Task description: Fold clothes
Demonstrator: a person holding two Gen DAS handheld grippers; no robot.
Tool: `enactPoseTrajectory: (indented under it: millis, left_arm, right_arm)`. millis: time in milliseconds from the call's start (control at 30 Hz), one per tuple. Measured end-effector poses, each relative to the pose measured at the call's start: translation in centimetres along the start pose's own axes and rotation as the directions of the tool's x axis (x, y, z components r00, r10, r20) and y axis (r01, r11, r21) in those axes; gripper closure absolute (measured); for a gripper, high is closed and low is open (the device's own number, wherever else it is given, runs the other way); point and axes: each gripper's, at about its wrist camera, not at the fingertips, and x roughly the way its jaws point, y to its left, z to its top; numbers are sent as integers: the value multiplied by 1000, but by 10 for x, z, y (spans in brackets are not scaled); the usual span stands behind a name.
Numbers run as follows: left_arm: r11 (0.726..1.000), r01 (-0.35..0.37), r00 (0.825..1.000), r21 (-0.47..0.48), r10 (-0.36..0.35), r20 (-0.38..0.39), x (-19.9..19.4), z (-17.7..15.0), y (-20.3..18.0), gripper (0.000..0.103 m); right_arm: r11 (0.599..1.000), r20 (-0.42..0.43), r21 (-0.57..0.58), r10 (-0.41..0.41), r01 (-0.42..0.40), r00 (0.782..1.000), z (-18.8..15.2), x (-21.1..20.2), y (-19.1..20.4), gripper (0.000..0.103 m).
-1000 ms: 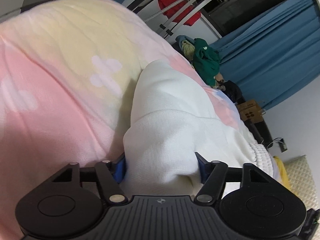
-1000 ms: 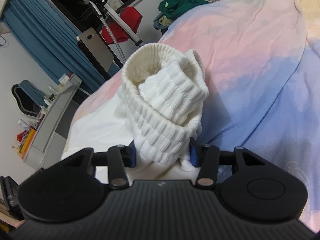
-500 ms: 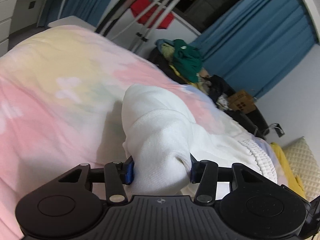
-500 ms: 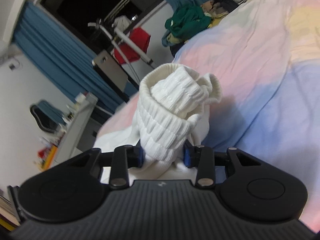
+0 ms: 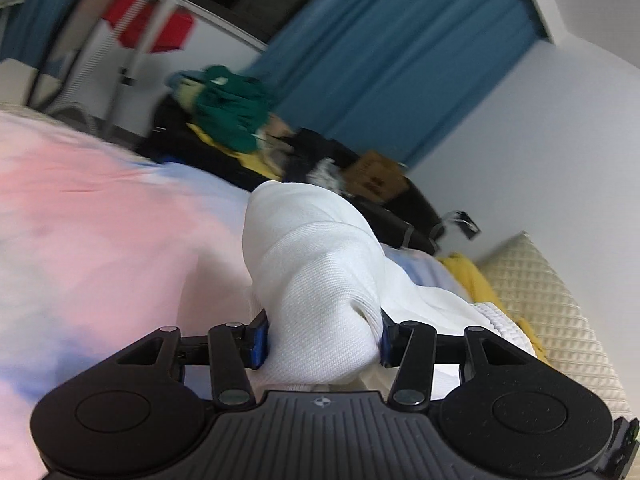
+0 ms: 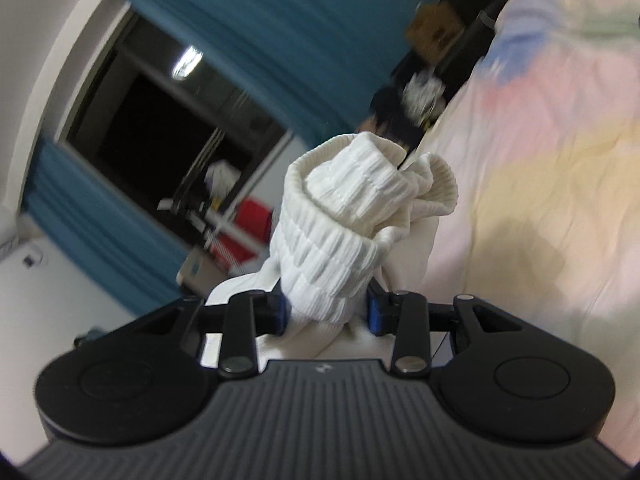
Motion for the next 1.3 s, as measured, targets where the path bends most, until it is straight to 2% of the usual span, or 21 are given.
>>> enactPoseTrajectory:
  millis: [133, 267, 400, 533, 600, 767, 900, 967, 1033, 1133, 1267, 1300]
  left_arm:
    - [999, 48, 998, 24, -47, -31, 72, 0, -30, 52]
    - [996, 72, 996, 61, -68, -65, 136, -15, -38, 52]
    - [995, 88, 992, 42, -84, -92, 201, -30, 4, 52]
    - [998, 51, 983, 37, -44, -178, 252, -58, 54, 50]
    - [998, 55, 983, 37, -48, -176, 263, -74, 77, 46]
    - [990, 77, 985, 115, -58, -160, 267, -83, 92, 45]
    - [990, 49, 984, 133, -24, -178, 251, -86, 82, 39]
    - [989, 20, 985, 148, 6, -171, 234, -84, 75, 30]
    - [985, -7, 984, 172, 37, -172, 214, -79, 65, 20]
    - [975, -39, 984, 218, 75, -160, 183, -70, 48, 20]
    - [957, -35, 991, 290, 70, -111, 132, -58, 14, 13]
    - [953, -32, 993, 303, 65, -100, 118, -56, 6, 12]
  right_arm:
    - [999, 85, 21, -26, 25, 996, 33, 2, -33, 64]
    - [995, 164, 94, -59, 44, 985, 33, 16, -81, 64]
    - [982, 198, 176, -100, 65, 975, 14, 36, -135, 64]
    - [968, 141, 219, -157, 125, 977, -27, 60, -183, 63]
    - [955, 102, 253, -188, 157, 977, -49, 70, -203, 63]
    - [954, 99, 253, -190, 160, 977, -69, 79, -220, 59]
    - [933, 46, 301, -221, 198, 974, -60, 76, -217, 45]
    - [914, 9, 339, -242, 225, 970, -54, 73, -216, 41]
    - [908, -17, 318, -282, 272, 959, -48, 63, -207, 32]
    - [896, -48, 287, -341, 340, 939, -40, 48, -193, 31]
    - [879, 1, 274, -405, 390, 914, -30, 16, -159, 29]
    - [881, 11, 269, -407, 389, 913, -27, 8, -150, 27]
